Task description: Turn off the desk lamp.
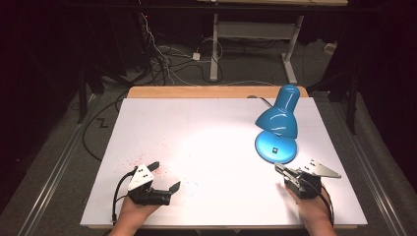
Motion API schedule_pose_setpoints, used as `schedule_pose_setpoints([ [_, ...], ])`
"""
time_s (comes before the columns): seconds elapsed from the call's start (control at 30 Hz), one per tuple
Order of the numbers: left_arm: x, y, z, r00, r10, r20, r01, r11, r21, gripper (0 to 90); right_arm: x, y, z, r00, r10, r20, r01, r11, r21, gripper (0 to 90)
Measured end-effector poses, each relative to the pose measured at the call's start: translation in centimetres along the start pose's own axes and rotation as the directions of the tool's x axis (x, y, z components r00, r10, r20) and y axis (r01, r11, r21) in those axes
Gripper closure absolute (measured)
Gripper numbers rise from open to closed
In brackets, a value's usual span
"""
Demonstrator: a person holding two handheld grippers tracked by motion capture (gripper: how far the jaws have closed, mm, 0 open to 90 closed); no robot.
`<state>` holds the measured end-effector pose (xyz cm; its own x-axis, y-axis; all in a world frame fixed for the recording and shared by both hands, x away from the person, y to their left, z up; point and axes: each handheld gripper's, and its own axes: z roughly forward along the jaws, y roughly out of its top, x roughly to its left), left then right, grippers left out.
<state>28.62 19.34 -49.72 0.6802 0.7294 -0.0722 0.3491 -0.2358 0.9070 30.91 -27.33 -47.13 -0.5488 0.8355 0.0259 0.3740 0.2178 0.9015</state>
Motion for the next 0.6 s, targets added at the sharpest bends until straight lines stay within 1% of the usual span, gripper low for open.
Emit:
schedule_pose_setpoints([
  [0.13, 0.0, 0.0, 0.0, 1.0, 0.003, 0.005, -0.003, 1.0, -0.001, 0.0, 0.2, 0.4, 0.7, 1.0, -0.005, -0.001, 0.005, 1.0, 0.014, 90.0],
  [0.27, 0.0, 0.0, 0.0, 1.0, 0.002, 0.009, -0.002, 1.0, 0.002, 0.0, 0.1, 0.9, 1.3, 0.9997, -0.023, 0.002, 0.022, 1.0, 0.016, 90.0],
  [0.3, 0.0, 0.0, 0.0, 1.0, 0.004, 0.009, -0.004, 1.0, 0.002, 0.0, -0.1, 1.1, 1.6, 0.9999, -0.012, 0.006, 0.012, 1.0, 0.016, 90.0],
  [0.37, 0.0, 0.0, 0.0, 1.0, 0.005, 0.006, -0.005, 1.0, 0.002, 0.0, -0.3, 1.2, 1.8, 0.9999, -0.014, 0.008, 0.014, 1.0, 0.013, 90.0],
  [0.47, 0.0, 0.0, 0.1, 1.0, 0.004, 0.007, -0.004, 1.0, 0.003, 0.0, -0.8, 1.5, 2.3, 0.9999, 0.002, 0.012, -0.002, 1.0, 0.012, 90.0],
  [0.53, 0.0, 0.0, 0.1, 1.0, 0.003, 0.006, -0.003, 1.0, 0.003, 0.0, -1.3, 1.7, 2.7, 0.9996, 0.028, 0.008, -0.028, 1.0, 0.014, 90.0],
  [0.6, 0.0, 0.0, 0.1, 1.0, 0.005, 0.005, -0.005, 1.0, 0.004, 0.0, -1.7, 1.9, 3.1, 0.9993, 0.036, 0.012, -0.036, 0.999, 0.021, 90.0],
])
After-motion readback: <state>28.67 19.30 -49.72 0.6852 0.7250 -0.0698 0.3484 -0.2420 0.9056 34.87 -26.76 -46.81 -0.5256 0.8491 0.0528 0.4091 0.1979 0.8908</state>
